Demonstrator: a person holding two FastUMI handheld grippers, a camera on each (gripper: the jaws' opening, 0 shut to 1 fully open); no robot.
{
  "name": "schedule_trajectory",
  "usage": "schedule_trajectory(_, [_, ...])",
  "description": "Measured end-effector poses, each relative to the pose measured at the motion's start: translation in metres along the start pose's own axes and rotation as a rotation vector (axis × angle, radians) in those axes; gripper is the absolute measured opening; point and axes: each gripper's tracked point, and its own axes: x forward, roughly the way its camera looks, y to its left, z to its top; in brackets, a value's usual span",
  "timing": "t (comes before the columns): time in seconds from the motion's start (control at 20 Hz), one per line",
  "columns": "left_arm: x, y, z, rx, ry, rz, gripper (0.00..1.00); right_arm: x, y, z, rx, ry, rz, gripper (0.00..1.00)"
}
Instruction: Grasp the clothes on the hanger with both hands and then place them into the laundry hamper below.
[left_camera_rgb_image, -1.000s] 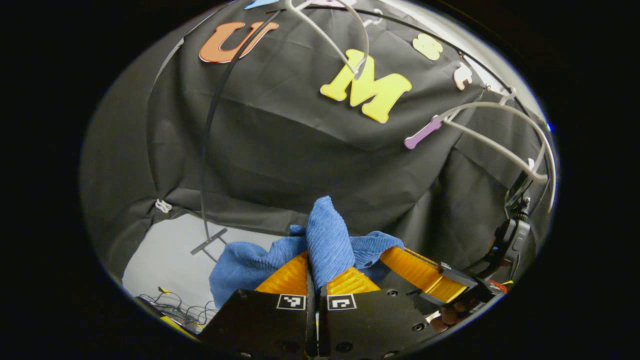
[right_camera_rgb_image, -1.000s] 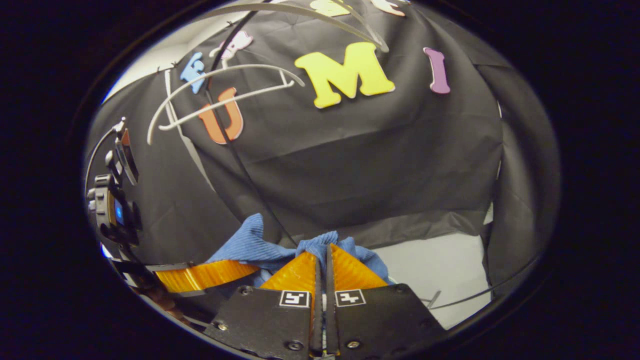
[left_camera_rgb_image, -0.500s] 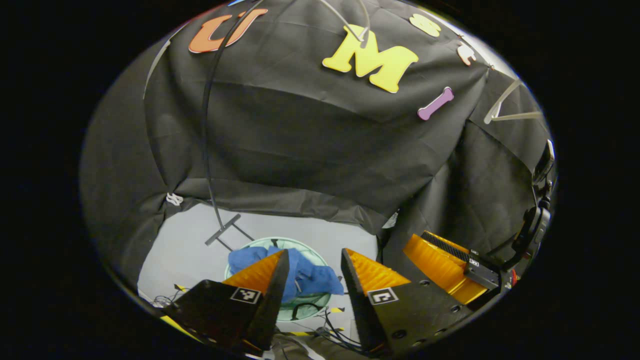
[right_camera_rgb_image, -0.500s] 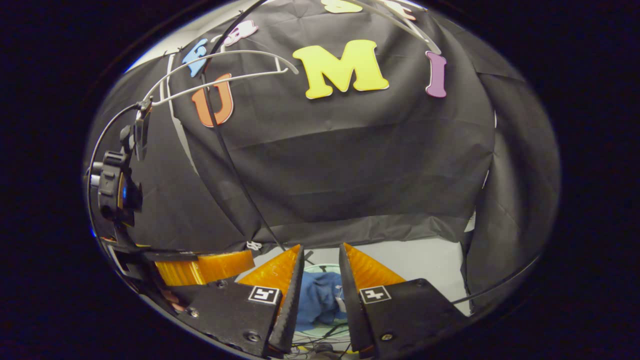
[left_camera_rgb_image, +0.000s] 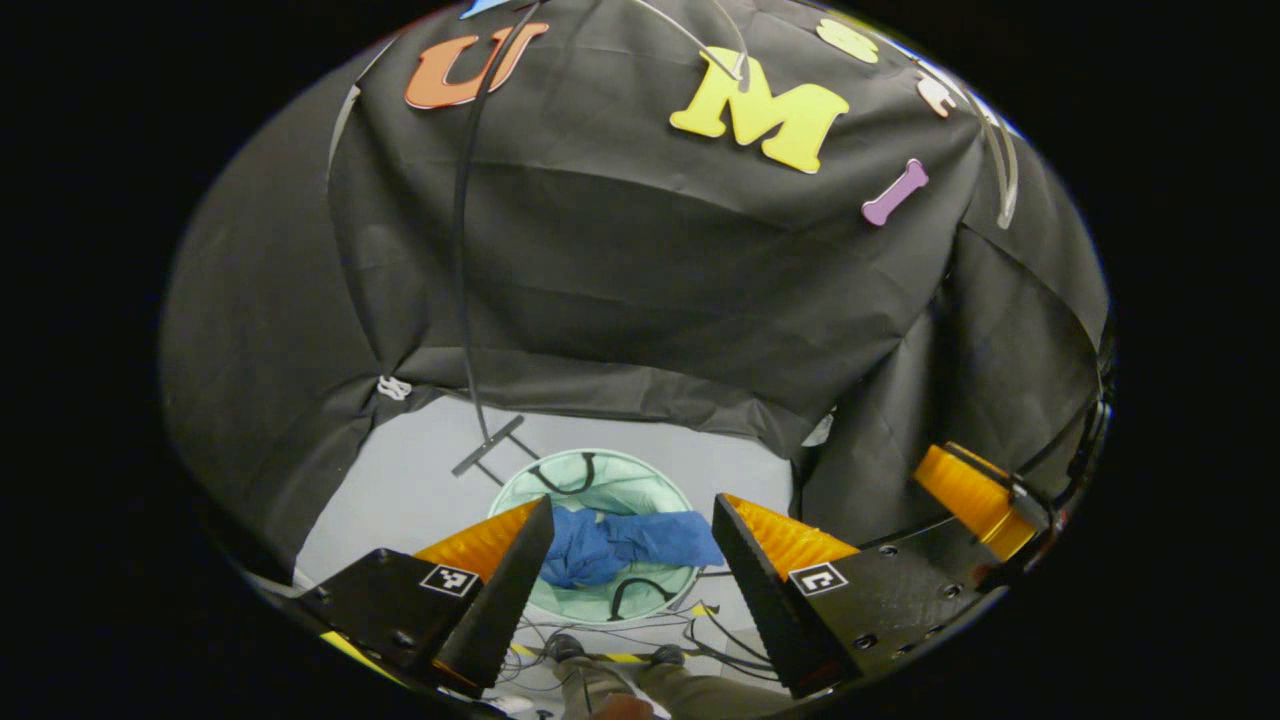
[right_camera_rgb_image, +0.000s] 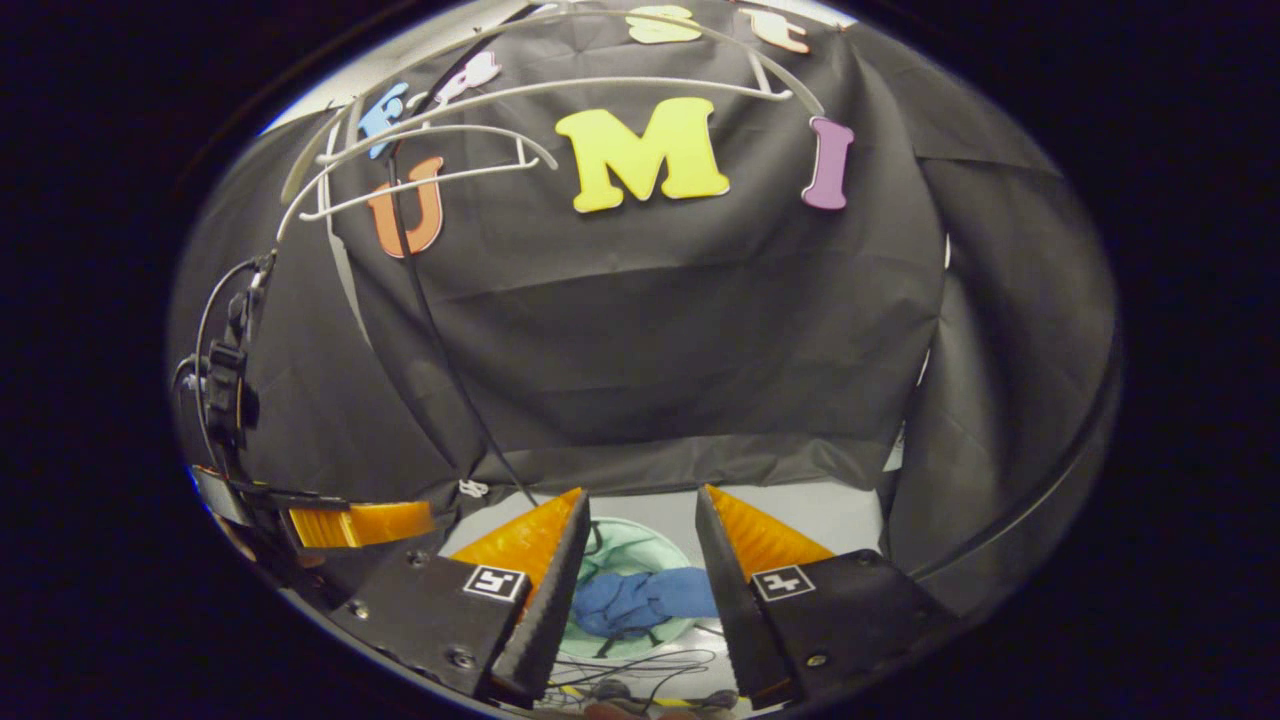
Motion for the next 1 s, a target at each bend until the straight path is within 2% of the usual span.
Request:
schedule_trajectory(0.05, [-0.005, 0.0, -0.002, -0.003, -0.009, 0.009, 0.97, -0.008, -0.005, 0.002, -0.008, -0.015, -0.01, 0.72])
schedule_trajectory(0.15, [-0.019, -0.004, 0.0, -0.005, -0.036, 0.03, 0.97, -0.024, -0.016, 0.009, -0.026, -0.045, -0.02, 0.73])
schedule_trajectory(0.2, [-0.028, -0.006, 0.002, -0.002, -0.056, 0.039, 1.0, -0.032, -0.019, 0.015, -0.037, -0.062, -0.023, 0.73])
schedule_trajectory(0.25, [-0.038, -0.008, 0.006, 0.008, -0.079, 0.05, 0.97, -0.041, -0.019, 0.022, -0.048, -0.081, -0.02, 0.73])
schedule_trajectory(0.45, [-0.087, -0.019, 0.029, 0.062, -0.213, 0.092, 0.97, -0.078, -0.02, 0.05, -0.083, -0.157, 0.0, 0.73])
schedule_trajectory(0.6, [-0.122, -0.036, 0.051, 0.093, -0.327, 0.102, 0.96, -0.11, -0.016, 0.076, -0.115, -0.231, 0.015, 0.77])
schedule_trajectory(0.65, [-0.133, -0.044, 0.056, 0.11, -0.358, 0.105, 0.96, -0.119, -0.014, 0.084, -0.124, -0.256, 0.019, 0.75])
schedule_trajectory(0.95, [-0.203, -0.075, 0.09, 0.162, -0.508, 0.108, 0.97, -0.163, -0.018, 0.124, -0.133, -0.361, 0.049, 0.79])
schedule_trajectory(1.0, [-0.211, -0.079, 0.094, 0.167, -0.534, 0.108, 1.0, -0.169, -0.019, 0.13, -0.128, -0.373, 0.057, 0.79])
